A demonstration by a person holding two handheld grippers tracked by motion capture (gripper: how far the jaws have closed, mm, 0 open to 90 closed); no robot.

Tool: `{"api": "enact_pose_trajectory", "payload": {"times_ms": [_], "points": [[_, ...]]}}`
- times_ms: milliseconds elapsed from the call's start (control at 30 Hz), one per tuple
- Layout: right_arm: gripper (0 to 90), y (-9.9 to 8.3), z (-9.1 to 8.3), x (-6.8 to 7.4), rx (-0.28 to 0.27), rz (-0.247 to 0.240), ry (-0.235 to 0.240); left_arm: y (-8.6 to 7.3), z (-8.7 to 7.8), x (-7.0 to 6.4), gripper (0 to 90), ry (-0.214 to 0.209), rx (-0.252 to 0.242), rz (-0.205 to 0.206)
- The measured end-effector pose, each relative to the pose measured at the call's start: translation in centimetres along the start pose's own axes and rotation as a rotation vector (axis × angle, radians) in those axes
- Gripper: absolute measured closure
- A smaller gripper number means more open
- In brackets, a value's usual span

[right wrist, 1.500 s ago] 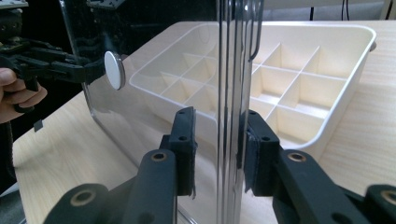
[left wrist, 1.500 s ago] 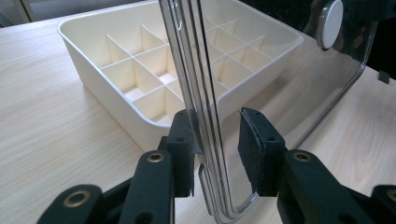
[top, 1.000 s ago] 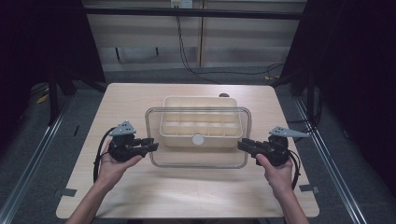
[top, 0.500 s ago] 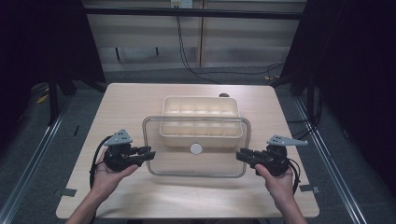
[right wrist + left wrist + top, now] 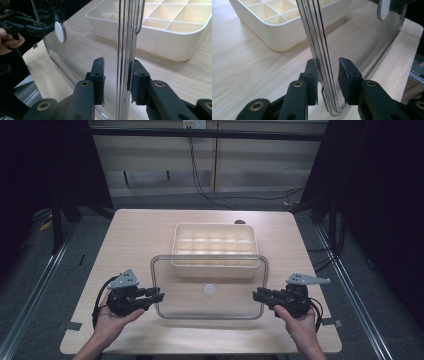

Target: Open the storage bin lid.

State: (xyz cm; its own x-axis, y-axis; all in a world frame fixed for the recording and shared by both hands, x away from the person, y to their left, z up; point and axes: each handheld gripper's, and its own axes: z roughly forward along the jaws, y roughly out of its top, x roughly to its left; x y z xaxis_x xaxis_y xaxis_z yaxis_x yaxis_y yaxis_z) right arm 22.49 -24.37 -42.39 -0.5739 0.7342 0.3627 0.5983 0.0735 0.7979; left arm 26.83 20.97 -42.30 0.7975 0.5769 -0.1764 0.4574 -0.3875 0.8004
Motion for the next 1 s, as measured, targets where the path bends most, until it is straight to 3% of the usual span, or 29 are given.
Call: {"api": "enact_pose_trajectory", "payload": {"times_ms": [200,400,767,1000], "points": [[67.3,-1.1,0.0,-0.2,0.004,0.034,-0.007,-0.9,0.2,-0.6,70.4,-0.016,-0.002,-0.017],[67.3,-1.7,0.0,0.1,0.010,0.024,-0.007,-1.4,0.1,-0.7,70.2,-0.012,-0.011,-0.031],[67.4,-3.2,0.2,0.4,0.051,0.032,0.006,-2.7,0.2,-1.0,70.5,-0.041,0.019,-0.024],[66.0,-3.8,0.6,0.3,0.076,0.060,-0.013,-3.2,0.7,-1.1,69.5,-0.047,0.045,-0.025]]}}
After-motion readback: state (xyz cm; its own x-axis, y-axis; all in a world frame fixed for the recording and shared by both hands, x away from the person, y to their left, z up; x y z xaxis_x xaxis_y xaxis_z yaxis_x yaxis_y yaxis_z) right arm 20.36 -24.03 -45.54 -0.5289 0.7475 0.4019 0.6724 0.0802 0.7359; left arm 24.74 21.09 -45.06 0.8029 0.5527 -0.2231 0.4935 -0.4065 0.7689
